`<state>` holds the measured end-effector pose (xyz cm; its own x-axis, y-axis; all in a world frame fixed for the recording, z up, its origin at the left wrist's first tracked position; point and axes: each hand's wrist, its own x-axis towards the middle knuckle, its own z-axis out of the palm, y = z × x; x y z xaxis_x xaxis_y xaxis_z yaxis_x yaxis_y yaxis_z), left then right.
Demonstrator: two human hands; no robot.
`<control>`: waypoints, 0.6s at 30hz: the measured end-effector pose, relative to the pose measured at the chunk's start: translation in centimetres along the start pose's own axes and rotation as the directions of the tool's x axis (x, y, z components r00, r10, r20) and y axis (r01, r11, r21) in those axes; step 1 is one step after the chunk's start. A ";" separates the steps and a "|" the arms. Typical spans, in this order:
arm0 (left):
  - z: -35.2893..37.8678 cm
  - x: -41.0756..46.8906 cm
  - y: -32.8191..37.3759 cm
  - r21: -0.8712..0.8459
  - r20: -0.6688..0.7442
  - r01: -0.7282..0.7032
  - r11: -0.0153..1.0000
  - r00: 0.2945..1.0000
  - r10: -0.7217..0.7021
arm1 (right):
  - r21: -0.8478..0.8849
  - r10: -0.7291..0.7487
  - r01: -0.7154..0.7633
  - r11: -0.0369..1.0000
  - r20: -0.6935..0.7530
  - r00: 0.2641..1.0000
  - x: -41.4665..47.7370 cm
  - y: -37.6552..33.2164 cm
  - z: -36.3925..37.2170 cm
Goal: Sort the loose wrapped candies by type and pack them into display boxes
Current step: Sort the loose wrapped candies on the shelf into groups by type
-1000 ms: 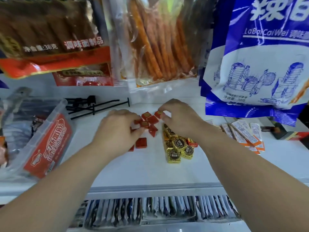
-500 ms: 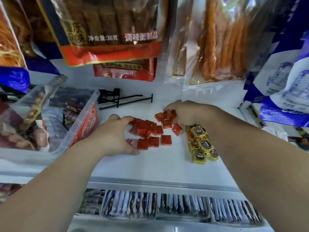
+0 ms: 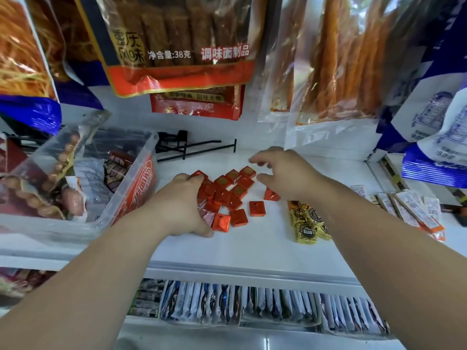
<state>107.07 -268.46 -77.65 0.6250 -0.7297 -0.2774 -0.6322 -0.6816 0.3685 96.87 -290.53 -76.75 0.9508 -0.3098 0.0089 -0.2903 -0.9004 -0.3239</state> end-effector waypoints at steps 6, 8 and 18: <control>0.3 -0.6 0.2 0.002 -0.064 -0.033 0.999 0.997 0.034 | -0.270 0.087 -0.063 0.961 0.079 0.993 -2.9 0.9 -0.2; 0.3 -0.7 0.2 0.004 -0.099 -0.046 0.999 0.994 0.047 | -0.254 0.094 -0.083 0.964 0.032 0.995 -3.0 0.2 0.6; 0.6 -1.7 0.4 0.055 -0.147 -0.063 0.996 0.987 0.071 | -0.089 -0.007 -0.001 0.996 -0.093 0.996 -4.4 -2.7 3.3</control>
<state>105.50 -267.57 -77.56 0.6392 -0.7601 -0.1168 -0.6950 -0.6360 0.3356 93.81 -285.71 -79.02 0.9387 -0.3301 0.0994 -0.2996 -0.9238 -0.2382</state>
